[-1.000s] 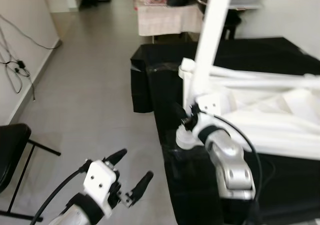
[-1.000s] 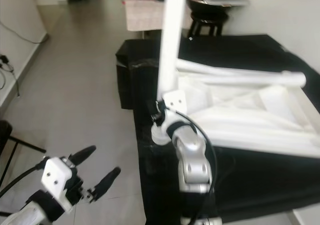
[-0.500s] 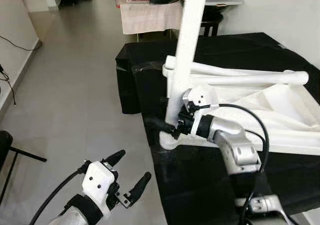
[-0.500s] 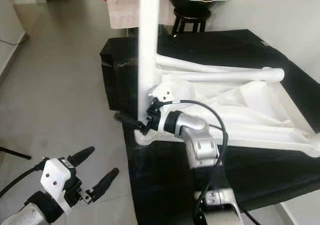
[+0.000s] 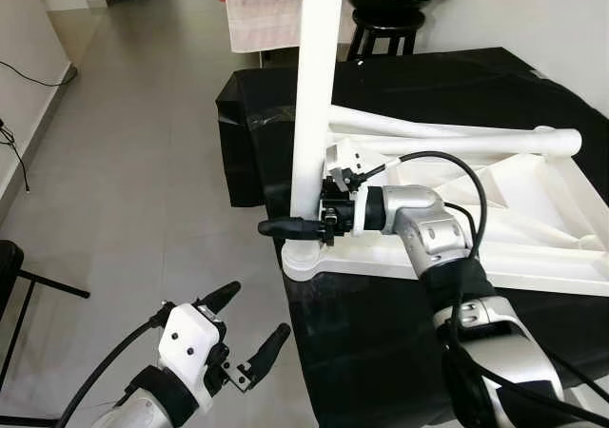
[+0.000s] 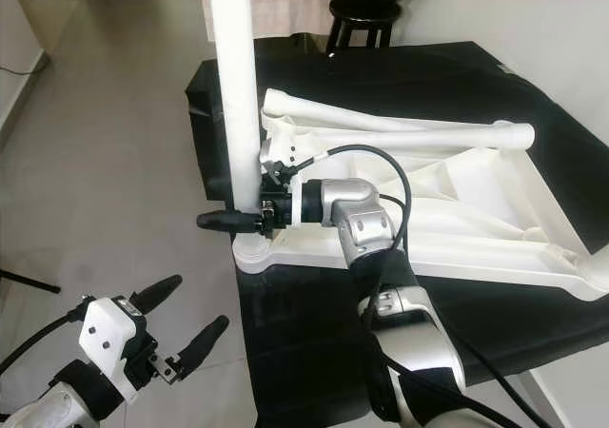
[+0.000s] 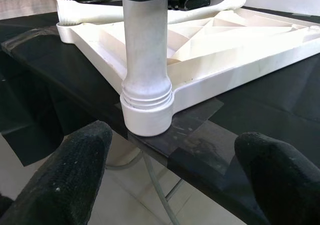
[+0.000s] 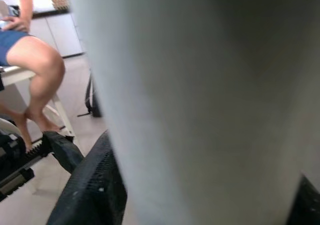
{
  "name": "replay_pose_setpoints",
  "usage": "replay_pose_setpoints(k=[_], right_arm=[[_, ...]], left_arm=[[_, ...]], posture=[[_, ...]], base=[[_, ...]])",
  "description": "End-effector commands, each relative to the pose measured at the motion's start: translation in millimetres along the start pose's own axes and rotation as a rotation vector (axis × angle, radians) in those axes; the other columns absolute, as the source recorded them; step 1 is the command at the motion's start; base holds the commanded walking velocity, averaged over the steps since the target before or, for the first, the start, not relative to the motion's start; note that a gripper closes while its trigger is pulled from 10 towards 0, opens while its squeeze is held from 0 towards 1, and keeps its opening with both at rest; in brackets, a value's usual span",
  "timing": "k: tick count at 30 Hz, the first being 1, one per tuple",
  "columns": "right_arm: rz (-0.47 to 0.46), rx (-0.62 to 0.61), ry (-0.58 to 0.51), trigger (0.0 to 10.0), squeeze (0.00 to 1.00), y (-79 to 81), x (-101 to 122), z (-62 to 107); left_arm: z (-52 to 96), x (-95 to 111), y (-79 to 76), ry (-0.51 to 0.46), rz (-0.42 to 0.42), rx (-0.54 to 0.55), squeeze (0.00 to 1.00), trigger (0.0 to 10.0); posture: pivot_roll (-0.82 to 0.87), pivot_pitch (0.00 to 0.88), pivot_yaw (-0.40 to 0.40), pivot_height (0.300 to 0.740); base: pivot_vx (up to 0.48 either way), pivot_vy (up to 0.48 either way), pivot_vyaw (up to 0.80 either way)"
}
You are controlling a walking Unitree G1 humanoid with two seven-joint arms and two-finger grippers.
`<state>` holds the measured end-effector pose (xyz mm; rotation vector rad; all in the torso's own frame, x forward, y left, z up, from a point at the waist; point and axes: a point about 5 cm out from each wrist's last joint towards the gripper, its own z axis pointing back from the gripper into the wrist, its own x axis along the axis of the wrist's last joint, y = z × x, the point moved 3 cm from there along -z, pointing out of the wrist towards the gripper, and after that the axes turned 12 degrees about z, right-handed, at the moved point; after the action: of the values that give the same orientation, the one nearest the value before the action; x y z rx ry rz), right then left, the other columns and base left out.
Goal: Building children table
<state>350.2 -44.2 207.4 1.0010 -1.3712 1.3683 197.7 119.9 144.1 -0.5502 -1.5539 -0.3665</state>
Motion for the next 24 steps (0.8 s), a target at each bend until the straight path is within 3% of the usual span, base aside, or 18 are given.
replay_pose_setpoints(k=[1, 4, 7, 9, 12, 13, 14, 15, 16, 17, 18, 24], right_arm=[[-0.002, 0.063, -0.01, 0.0, 0.0, 5.8, 1, -10.4], [0.008, 0.044, -0.011, 0.0, 0.0, 4.6, 1, -7.0], [0.029, -0.187, 0.013, 0.0, 0.0, 3.2, -6, 23.7], [-0.057, -0.367, 0.027, 0.0, 0.0, 12.3, -19, 33.1], [-0.13, -0.467, 0.05, 0.0, 0.0, 19.0, -30, 32.8], [-0.107, -0.674, 0.178, 0.0, 0.0, 19.9, -48, 38.1], [-0.107, -0.674, 0.178, 0.0, 0.0, 19.9, -48, 38.1], [-0.157, -0.851, 0.31, 0.0, 0.0, 31.9, -68, 45.9], [-0.157, -0.851, 0.31, 0.0, 0.0, 31.9, -68, 45.9], [-0.132, -0.95, 0.383, 0.0, 0.0, 34.9, -69, 50.3], [-0.106, -0.996, 0.417, 0.0, 0.0, 33.4, -70, 54.5], [-0.129, -0.989, 0.437, 0.0, 0.0, 34.3, -74, 53.6]], left_arm=[[1.1, 3, -3.1, -0.009, 0.01, -0.005, 0.0, 10.0], [1.0, 3, -3.5, -0.009, 0.011, -0.005, 0.0, 10.0], [0.2, 3, -2.9, -0.015, 0.015, -0.005, 0.0, 10.0], [0.5, 3, -1.7, -0.016, 0.015, -0.004, 0.0, 10.0], [0.6, 3, -1.0, -0.017, 0.015, -0.004, 0.0, 10.0], [0.7, 3, -0.2, -0.017, 0.016, -0.003, 0.0, 10.0], [0.7, 3, -0.2, -0.017, 0.016, -0.003, 0.0, 10.0], [0.0, 3, 0.7, -0.017, 0.016, -0.003, 0.0, 10.0], [0.0, 3, 0.7, -0.017, 0.016, -0.003, 0.0, 10.0], [-0.3, 2, 2.1, -0.015, 0.014, -0.004, 0.0, 10.0], [-0.6, 1, 2.9, -0.012, 0.014, -0.002, 0.0, 10.0], [-0.7, 0, 4.8, -0.012, 0.012, 0.006, 0.0, 10.0]], posture=[[-0.04, 0.12, -0.08, 0.74], [-0.05, 0.122, -0.079, 0.74], [-0.08, 0.124, -0.09, 0.74], [-0.08, 0.121, -0.094, 0.74], [-0.09, 0.12, -0.091, 0.74], [-0.09, 0.12, -0.09, 0.74], [-0.09, 0.12, -0.09, 0.74], [-0.09, 0.114, -0.083, 0.74], [-0.09, 0.114, -0.083, 0.74], [-0.09, 0.1, -0.074, 0.74], [-0.09, 0.088, -0.074, 0.74], [-0.09, 0.076, -0.081, 0.74]], base=[[0.0, 0.0, 0.0], [0.0, 0.0, 0.0], [0.0, 0.0, 0.0], [0.0, 0.0, 0.0], [0.0, 0.0, 0.0], [0.0, 0.0, 0.0], [0.0, 0.0, 0.0], [0.0, 0.0, 0.0], [0.0, 0.0, 0.0], [0.0, 0.0, 0.0], [0.0, 0.0, 0.0], [0.0, 0.0, 0.0]])
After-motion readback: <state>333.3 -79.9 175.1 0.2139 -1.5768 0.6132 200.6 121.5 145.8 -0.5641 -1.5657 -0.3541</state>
